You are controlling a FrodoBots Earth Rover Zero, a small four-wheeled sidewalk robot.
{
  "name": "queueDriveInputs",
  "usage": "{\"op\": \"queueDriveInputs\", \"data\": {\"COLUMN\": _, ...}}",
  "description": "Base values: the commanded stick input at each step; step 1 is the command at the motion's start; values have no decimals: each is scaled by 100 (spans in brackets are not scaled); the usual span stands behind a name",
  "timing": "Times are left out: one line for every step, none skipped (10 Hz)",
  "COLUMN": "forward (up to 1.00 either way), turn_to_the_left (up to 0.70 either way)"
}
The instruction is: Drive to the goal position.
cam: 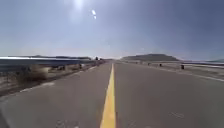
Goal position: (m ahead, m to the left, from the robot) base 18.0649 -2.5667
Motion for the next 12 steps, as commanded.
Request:
{"op": "queueDriveInputs", "data": {"forward": 85, "turn_to_the_left": 0}}
{"op": "queueDriveInputs", "data": {"forward": 85, "turn_to_the_left": 0}}
{"op": "queueDriveInputs", "data": {"forward": 85, "turn_to_the_left": 0}}
{"op": "queueDriveInputs", "data": {"forward": 85, "turn_to_the_left": 0}}
{"op": "queueDriveInputs", "data": {"forward": 85, "turn_to_the_left": 0}}
{"op": "queueDriveInputs", "data": {"forward": 85, "turn_to_the_left": 0}}
{"op": "queueDriveInputs", "data": {"forward": 85, "turn_to_the_left": 0}}
{"op": "queueDriveInputs", "data": {"forward": 85, "turn_to_the_left": 0}}
{"op": "queueDriveInputs", "data": {"forward": 85, "turn_to_the_left": 0}}
{"op": "queueDriveInputs", "data": {"forward": 85, "turn_to_the_left": 0}}
{"op": "queueDriveInputs", "data": {"forward": 85, "turn_to_the_left": 0}}
{"op": "queueDriveInputs", "data": {"forward": 85, "turn_to_the_left": 0}}
